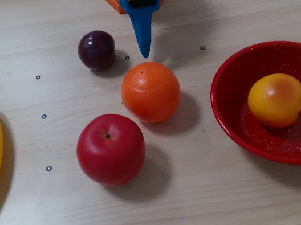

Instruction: Put peach in the red bowl.

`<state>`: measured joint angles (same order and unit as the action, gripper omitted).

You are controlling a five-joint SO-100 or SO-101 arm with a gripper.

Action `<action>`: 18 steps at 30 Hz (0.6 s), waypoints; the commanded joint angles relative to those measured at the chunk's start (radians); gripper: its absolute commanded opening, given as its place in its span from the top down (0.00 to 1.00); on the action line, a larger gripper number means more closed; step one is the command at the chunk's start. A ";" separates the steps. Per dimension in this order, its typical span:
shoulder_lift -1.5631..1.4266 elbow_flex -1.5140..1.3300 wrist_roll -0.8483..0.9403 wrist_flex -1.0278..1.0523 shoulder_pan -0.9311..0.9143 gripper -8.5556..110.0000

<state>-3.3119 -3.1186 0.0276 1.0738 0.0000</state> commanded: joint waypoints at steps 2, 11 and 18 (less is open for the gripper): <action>-0.018 -0.012 -0.015 -0.043 0.017 0.93; -0.018 -0.012 -0.028 -0.040 0.015 0.93; -0.018 -0.012 -0.005 -0.040 0.028 0.93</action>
<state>-3.3119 -3.1201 0.0123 1.0692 0.0000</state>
